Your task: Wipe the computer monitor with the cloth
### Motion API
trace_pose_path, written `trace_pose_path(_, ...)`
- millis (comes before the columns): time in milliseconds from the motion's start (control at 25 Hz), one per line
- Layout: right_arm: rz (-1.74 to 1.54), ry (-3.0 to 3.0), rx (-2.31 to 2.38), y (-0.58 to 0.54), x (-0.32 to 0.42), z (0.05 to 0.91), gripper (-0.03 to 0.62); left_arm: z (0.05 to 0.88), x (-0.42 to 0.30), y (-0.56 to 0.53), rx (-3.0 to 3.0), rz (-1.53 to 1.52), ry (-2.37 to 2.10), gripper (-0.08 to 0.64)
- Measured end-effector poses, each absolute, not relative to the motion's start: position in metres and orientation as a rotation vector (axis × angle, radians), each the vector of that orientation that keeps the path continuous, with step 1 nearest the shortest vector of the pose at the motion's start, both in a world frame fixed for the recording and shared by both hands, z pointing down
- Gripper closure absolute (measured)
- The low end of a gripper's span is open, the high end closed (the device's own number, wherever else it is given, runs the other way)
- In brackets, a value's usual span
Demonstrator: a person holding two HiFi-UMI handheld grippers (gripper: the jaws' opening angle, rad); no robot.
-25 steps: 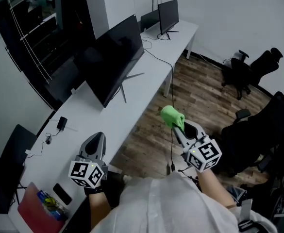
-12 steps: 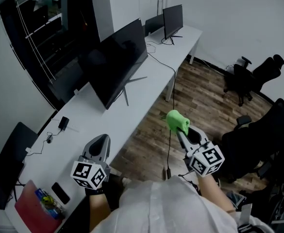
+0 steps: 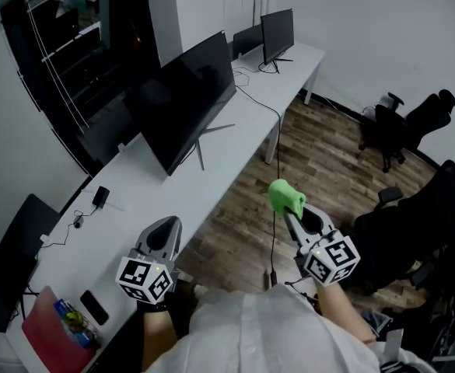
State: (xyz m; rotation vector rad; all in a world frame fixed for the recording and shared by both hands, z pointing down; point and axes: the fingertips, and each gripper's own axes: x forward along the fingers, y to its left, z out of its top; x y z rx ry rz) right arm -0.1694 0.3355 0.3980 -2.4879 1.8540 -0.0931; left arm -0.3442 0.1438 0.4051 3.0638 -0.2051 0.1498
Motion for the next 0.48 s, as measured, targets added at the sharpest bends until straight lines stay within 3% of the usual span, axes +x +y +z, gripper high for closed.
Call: trace_pose_path(480, -0.161, 1.832, -2.479, 0.322, -0.149, 0.413, 0.520, 0.417, -0.323, 0.136, 3.080, 0.241, -0.165, 0.532)
